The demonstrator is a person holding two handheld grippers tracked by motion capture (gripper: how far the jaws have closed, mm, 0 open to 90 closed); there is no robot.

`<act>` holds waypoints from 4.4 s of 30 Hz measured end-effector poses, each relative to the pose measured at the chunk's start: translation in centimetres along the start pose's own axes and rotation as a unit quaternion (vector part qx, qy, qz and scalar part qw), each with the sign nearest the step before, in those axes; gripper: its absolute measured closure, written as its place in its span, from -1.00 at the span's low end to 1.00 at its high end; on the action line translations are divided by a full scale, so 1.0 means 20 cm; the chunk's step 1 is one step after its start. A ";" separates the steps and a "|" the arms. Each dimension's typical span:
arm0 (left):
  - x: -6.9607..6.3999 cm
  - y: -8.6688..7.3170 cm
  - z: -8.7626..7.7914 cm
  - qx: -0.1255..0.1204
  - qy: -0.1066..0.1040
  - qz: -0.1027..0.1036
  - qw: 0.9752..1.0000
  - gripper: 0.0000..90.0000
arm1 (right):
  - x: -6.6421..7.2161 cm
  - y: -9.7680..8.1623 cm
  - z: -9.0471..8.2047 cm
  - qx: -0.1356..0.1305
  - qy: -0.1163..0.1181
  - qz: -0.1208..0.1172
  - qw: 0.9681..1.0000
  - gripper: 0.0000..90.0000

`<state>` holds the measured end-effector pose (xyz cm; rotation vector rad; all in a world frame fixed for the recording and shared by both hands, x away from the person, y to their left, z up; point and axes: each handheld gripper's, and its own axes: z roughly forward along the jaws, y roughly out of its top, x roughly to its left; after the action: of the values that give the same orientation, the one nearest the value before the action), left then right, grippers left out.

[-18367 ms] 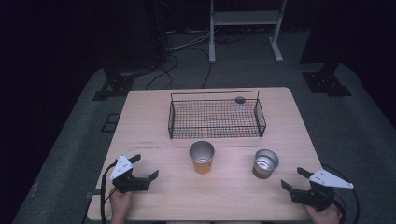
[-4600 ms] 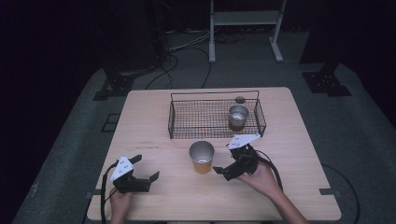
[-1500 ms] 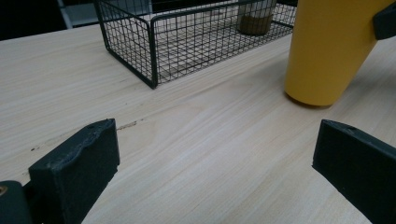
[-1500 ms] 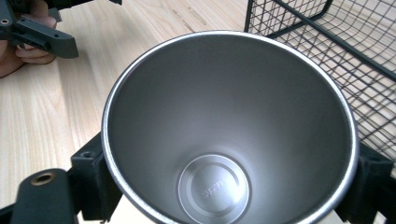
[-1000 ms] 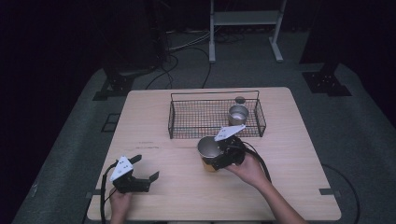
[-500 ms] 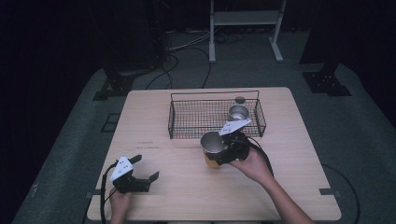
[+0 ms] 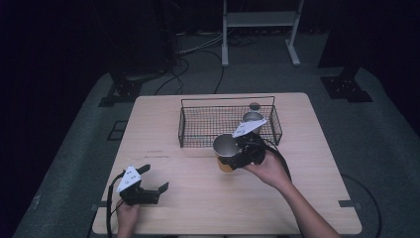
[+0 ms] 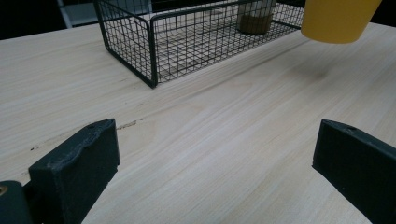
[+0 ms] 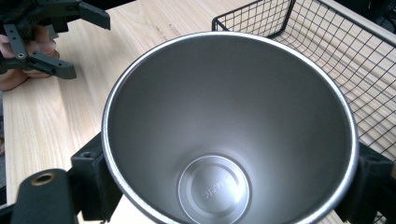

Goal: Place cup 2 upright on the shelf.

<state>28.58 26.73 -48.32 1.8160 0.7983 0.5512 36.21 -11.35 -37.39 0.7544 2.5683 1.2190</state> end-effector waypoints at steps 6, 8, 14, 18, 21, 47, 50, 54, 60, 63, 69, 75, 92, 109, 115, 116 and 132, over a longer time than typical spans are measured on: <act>0.00 0.00 0.00 -0.001 0.000 0.000 1.000 -1.00 | -0.02 0.03 -0.02 0.000 -0.002 -0.001 1.000 -0.70; 0.00 0.00 0.00 0.000 -0.001 0.000 1.000 -1.00 | -0.02 0.03 -0.02 -0.001 -0.002 0.000 1.000 -0.70; 0.00 0.00 0.00 -0.001 -0.001 0.000 1.000 -1.00 | -0.04 0.06 -0.04 0.000 -0.001 0.002 1.000 -0.70; 0.00 0.00 0.00 -0.001 -0.001 -0.001 1.000 -1.00 | -0.06 0.09 -0.05 -0.002 -0.004 0.000 1.000 -0.70; 0.00 0.00 0.00 0.000 -0.001 -0.001 1.000 -1.00 | -0.06 0.10 -0.06 -0.005 -0.002 0.003 1.000 -0.70; 0.00 0.00 0.00 -0.002 -0.001 -0.001 1.000 -1.00 | -0.15 0.28 -0.10 -0.024 -0.004 0.013 1.000 -0.70; 0.00 0.00 0.00 -0.002 -0.002 -0.001 1.000 -1.00 | -0.16 0.31 -0.10 -0.029 -0.004 0.013 0.999 -0.70; 0.00 0.00 0.00 -0.002 -0.002 -0.001 1.000 -1.00 | -0.17 0.36 -0.10 -0.029 -0.007 0.011 1.000 -0.70; 0.00 0.00 0.00 -0.002 -0.002 -0.002 1.000 -1.00 | -0.18 0.39 -0.08 -0.024 -0.009 0.010 1.000 -0.70; 0.00 0.00 0.00 -0.002 -0.002 -0.002 1.000 -1.00 | -0.19 0.41 -0.06 -0.024 -0.010 0.011 1.000 -0.70; 0.00 0.00 -0.01 -0.002 -0.003 0.000 1.000 -1.00 | -0.22 0.44 -0.04 -0.014 -0.021 0.010 1.000 -0.70; 0.00 0.00 -0.01 0.000 -0.003 0.000 1.000 -1.00 | -0.24 0.48 -0.03 -0.016 -0.028 0.013 0.999 -0.70; 0.00 0.00 -0.01 -0.004 -0.003 -0.001 1.000 -1.00 | -0.36 0.55 0.05 -0.007 -0.041 0.029 0.999 -0.70; 0.00 0.00 -0.01 -0.003 -0.004 -0.001 1.000 -1.00 | -0.43 0.58 0.14 -0.001 -0.051 0.044 0.998 -0.70; 0.00 0.00 -0.01 -0.005 -0.004 -0.001 1.000 -1.00 | -0.44 0.59 0.19 0.000 -0.051 0.051 0.997 -0.70; 0.00 0.00 -0.01 -0.005 -0.005 -0.001 1.000 -1.00 | -0.44 0.59 0.20 -0.001 -0.052 0.050 0.997 -0.70; 0.00 0.00 -0.01 -0.006 -0.006 -0.003 1.000 -1.00 | -0.50 0.56 0.30 0.011 -0.066 0.068 0.995 -0.70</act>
<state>28.42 26.90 -48.26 1.8040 0.7922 0.5396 51.03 -6.77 -32.97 0.9938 2.4623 1.1389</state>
